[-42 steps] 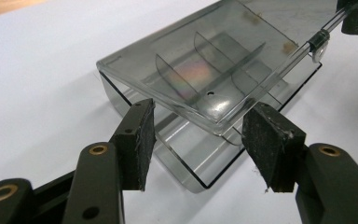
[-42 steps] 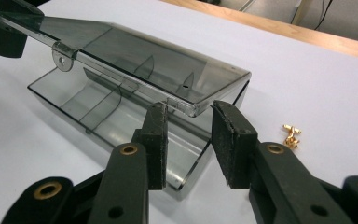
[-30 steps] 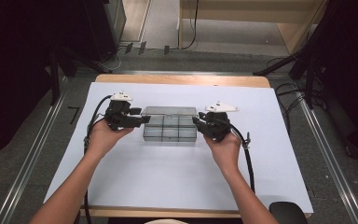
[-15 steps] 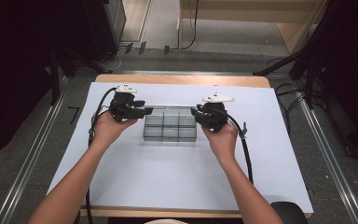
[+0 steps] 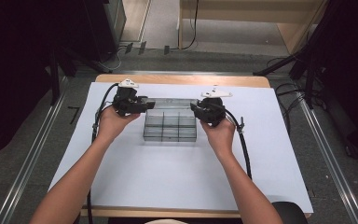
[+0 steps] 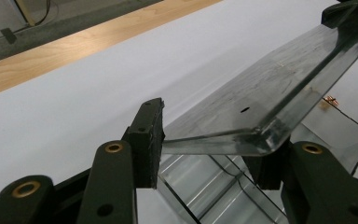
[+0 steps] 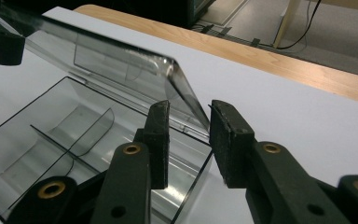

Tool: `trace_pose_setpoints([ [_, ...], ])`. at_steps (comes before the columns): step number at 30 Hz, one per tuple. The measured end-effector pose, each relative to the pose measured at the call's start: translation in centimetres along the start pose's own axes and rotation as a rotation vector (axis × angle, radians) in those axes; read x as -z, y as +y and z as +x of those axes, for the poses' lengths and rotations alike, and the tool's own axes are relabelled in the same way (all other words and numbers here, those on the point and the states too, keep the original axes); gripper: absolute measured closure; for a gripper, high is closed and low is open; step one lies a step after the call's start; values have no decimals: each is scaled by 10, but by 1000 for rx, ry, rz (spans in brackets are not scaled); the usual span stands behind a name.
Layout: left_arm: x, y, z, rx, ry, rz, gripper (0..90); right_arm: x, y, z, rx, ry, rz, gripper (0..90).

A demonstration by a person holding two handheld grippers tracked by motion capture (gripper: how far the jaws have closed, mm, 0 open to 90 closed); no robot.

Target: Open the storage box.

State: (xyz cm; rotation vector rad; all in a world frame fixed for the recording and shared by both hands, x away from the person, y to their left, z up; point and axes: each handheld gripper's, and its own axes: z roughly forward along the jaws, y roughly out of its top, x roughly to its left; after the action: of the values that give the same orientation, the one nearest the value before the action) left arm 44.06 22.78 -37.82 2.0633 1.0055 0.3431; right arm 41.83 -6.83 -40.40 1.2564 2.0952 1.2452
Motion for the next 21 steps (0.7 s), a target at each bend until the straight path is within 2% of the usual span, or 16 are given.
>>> trace_pose_setpoints([
  [10, -8, 0, 8, 36, 5, -50, 560, -15, 1, -6, -8, -17, -7, 698],
  [12, -13, -2, 12, 54, 6, -37, 566, -20, 0, -7, -11, -23, -1, 698],
  [17, -22, -5, 16, 68, 9, -24, 570, -28, -3, -8, -18, -33, 15, 697],
  [21, -27, -4, 18, 58, 18, -1, 574, -31, -2, -8, -17, -37, 20, 692],
])
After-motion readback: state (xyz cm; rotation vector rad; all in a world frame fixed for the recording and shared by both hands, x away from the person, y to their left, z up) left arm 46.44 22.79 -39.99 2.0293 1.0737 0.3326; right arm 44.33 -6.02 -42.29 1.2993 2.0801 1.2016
